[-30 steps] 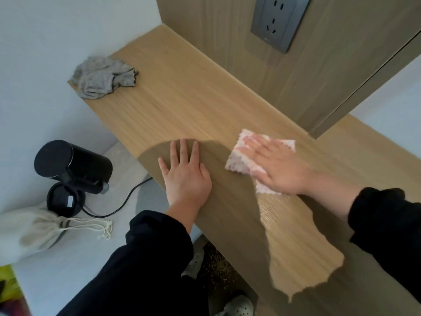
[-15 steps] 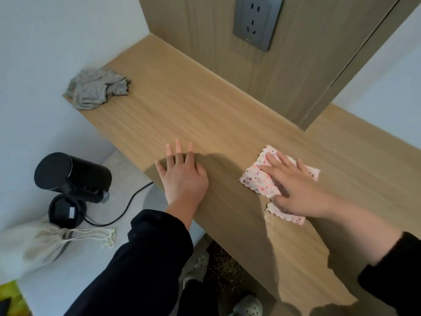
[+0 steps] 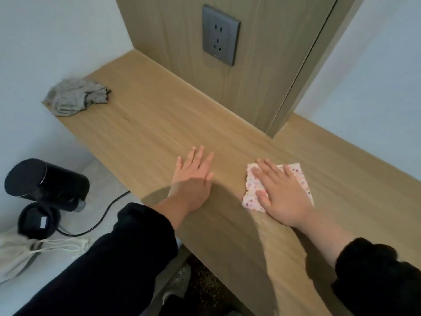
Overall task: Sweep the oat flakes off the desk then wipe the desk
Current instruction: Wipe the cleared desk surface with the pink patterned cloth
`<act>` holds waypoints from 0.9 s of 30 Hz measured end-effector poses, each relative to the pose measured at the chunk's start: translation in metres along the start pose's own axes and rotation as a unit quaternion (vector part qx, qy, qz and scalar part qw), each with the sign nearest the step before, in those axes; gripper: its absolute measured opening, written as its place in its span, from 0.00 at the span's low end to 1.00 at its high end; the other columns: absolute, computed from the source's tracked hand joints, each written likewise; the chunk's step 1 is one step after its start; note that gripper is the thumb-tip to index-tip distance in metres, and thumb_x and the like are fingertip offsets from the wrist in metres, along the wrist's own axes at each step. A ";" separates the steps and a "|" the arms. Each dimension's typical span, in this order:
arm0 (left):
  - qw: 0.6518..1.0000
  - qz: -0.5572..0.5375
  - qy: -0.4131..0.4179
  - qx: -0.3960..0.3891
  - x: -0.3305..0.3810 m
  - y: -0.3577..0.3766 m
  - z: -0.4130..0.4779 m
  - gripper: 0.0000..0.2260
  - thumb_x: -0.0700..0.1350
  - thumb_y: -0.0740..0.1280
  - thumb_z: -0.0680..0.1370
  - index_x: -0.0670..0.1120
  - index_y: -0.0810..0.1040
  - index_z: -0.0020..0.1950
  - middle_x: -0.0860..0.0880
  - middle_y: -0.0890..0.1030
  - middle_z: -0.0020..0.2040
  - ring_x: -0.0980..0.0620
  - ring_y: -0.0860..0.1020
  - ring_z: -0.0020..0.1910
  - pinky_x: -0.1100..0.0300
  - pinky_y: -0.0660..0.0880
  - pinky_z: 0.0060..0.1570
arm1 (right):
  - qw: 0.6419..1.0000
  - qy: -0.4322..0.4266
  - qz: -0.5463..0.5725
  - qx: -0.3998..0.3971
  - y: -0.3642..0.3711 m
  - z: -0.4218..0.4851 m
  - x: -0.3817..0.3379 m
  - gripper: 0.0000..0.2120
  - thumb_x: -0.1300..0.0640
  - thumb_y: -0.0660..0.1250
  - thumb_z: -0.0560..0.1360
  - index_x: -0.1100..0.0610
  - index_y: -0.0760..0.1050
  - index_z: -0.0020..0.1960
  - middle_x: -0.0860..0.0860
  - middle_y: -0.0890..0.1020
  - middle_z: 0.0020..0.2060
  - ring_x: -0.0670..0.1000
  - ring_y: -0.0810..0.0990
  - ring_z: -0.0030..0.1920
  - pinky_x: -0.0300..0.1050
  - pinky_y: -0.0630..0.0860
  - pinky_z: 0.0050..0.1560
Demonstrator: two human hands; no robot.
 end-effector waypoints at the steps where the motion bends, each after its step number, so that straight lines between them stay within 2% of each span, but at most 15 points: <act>1: 0.999 -0.010 -0.033 -0.001 0.013 0.004 0.001 0.24 0.52 0.46 0.83 0.53 0.45 0.79 0.50 0.42 0.80 0.51 0.40 0.78 0.46 0.40 0.74 | 0.998 0.069 0.009 0.013 -0.005 0.004 0.028 0.33 0.41 0.40 0.77 0.53 0.54 0.78 0.52 0.50 0.79 0.52 0.48 0.79 0.55 0.43 0.76; 3: 0.998 -0.003 -0.065 0.011 0.033 0.011 0.000 0.25 0.54 0.44 0.83 0.53 0.44 0.79 0.49 0.41 0.79 0.50 0.39 0.78 0.45 0.40 0.75 | 0.970 0.234 0.035 0.047 -0.016 0.009 0.070 0.31 0.44 0.44 0.78 0.57 0.57 0.77 0.56 0.51 0.79 0.54 0.48 0.78 0.59 0.47 0.76; 5: 0.997 0.011 -0.070 0.021 0.037 0.014 0.000 0.26 0.56 0.44 0.82 0.54 0.45 0.79 0.49 0.40 0.79 0.49 0.39 0.78 0.45 0.40 0.75 | 0.944 0.319 0.049 0.072 -0.017 0.020 0.071 0.29 0.47 0.47 0.80 0.60 0.56 0.76 0.59 0.47 0.79 0.57 0.45 0.78 0.60 0.46 0.76; 7: 0.997 0.012 -0.067 0.029 0.034 0.012 0.000 0.27 0.57 0.47 0.81 0.54 0.46 0.79 0.49 0.42 0.80 0.49 0.40 0.78 0.45 0.41 0.75 | 0.948 0.299 0.065 0.085 -0.016 0.033 0.037 0.29 0.48 0.49 0.80 0.60 0.54 0.77 0.60 0.47 0.78 0.59 0.45 0.78 0.59 0.43 0.75; 9: 0.997 0.007 -0.067 0.034 0.035 0.011 -0.001 0.27 0.57 0.48 0.81 0.54 0.48 0.79 0.49 0.43 0.80 0.49 0.41 0.78 0.45 0.41 0.75 | 0.969 0.213 0.077 0.100 -0.015 0.043 0.001 0.28 0.49 0.53 0.80 0.60 0.56 0.77 0.59 0.52 0.78 0.59 0.48 0.77 0.57 0.43 0.76; 10: 0.997 0.006 -0.067 0.034 0.036 0.011 -0.001 0.27 0.57 0.48 0.81 0.54 0.47 0.79 0.49 0.43 0.80 0.50 0.41 0.78 0.45 0.41 0.75 | 0.977 0.168 0.082 0.104 -0.015 0.045 -0.009 0.28 0.50 0.56 0.79 0.60 0.59 0.76 0.59 0.56 0.76 0.59 0.51 0.76 0.56 0.46 0.76; 12: 0.997 0.011 -0.068 0.034 0.036 0.011 -0.001 0.27 0.57 0.48 0.81 0.55 0.47 0.79 0.50 0.43 0.80 0.50 0.40 0.78 0.45 0.42 0.75 | 0.978 0.131 0.117 0.112 -0.017 0.040 -0.001 0.26 0.51 0.59 0.78 0.59 0.66 0.74 0.58 0.63 0.72 0.58 0.58 0.73 0.51 0.52 0.74; 14: 0.997 0.012 -0.071 0.028 0.035 0.011 -0.001 0.27 0.56 0.48 0.81 0.55 0.46 0.79 0.50 0.42 0.79 0.50 0.40 0.78 0.44 0.43 0.75 | 0.983 0.107 0.115 0.097 -0.016 0.025 0.023 0.28 0.46 0.54 0.78 0.59 0.67 0.73 0.57 0.67 0.71 0.58 0.62 0.71 0.51 0.54 0.73; 15: 0.997 0.011 -0.071 0.026 0.036 0.011 0.000 0.27 0.56 0.48 0.81 0.55 0.46 0.79 0.50 0.42 0.79 0.50 0.40 0.78 0.44 0.43 0.75 | 0.989 0.086 0.091 0.075 -0.016 0.016 0.036 0.31 0.42 0.49 0.78 0.57 0.64 0.75 0.55 0.65 0.74 0.57 0.60 0.73 0.51 0.52 0.74; 17: 0.997 0.011 -0.069 0.026 0.036 0.011 0.000 0.28 0.56 0.48 0.80 0.55 0.46 0.79 0.49 0.42 0.80 0.49 0.40 0.78 0.44 0.43 0.75 | 0.995 0.052 0.083 0.013 -0.015 -0.001 0.058 0.36 0.40 0.38 0.74 0.52 0.52 0.79 0.45 0.52 0.78 0.50 0.47 0.78 0.51 0.40 0.76; 18: 0.997 0.012 -0.067 0.026 0.036 0.011 0.000 0.28 0.57 0.48 0.80 0.54 0.46 0.79 0.49 0.42 0.80 0.49 0.40 0.78 0.44 0.43 0.75 | 0.994 0.049 0.095 -0.020 -0.015 -0.008 0.066 0.37 0.40 0.35 0.72 0.49 0.47 0.79 0.42 0.46 0.77 0.46 0.40 0.77 0.48 0.34 0.74; 20: 0.997 0.016 -0.063 0.027 0.037 0.010 -0.001 0.29 0.58 0.49 0.80 0.54 0.46 0.79 0.48 0.43 0.80 0.48 0.40 0.78 0.44 0.43 0.75 | 0.991 0.073 0.099 -0.043 -0.015 -0.010 0.084 0.33 0.43 0.34 0.74 0.47 0.43 0.79 0.42 0.42 0.77 0.43 0.35 0.76 0.47 0.32 0.73; 24: 0.997 0.008 -0.063 0.034 0.037 0.009 -0.001 0.30 0.58 0.51 0.79 0.54 0.47 0.79 0.48 0.44 0.80 0.48 0.40 0.78 0.44 0.42 0.75 | 0.984 0.175 0.023 -0.019 -0.023 0.030 0.117 0.28 0.48 0.40 0.82 0.52 0.39 0.80 0.50 0.41 0.79 0.51 0.38 0.78 0.57 0.39 0.75; 27: 0.997 0.003 -0.065 0.042 0.037 0.009 -0.001 0.30 0.58 0.52 0.79 0.54 0.48 0.79 0.48 0.45 0.80 0.49 0.41 0.78 0.44 0.43 0.75 | 0.977 0.202 0.062 0.039 -0.030 0.059 0.113 0.28 0.51 0.49 0.83 0.57 0.46 0.80 0.54 0.45 0.79 0.54 0.42 0.79 0.60 0.42 0.76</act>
Point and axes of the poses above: each hand's wrist, its own z-axis towards the middle knuckle, its own y-axis out of the palm, x = y × z, the point moved 4 cm from there along z, towards the middle knuckle
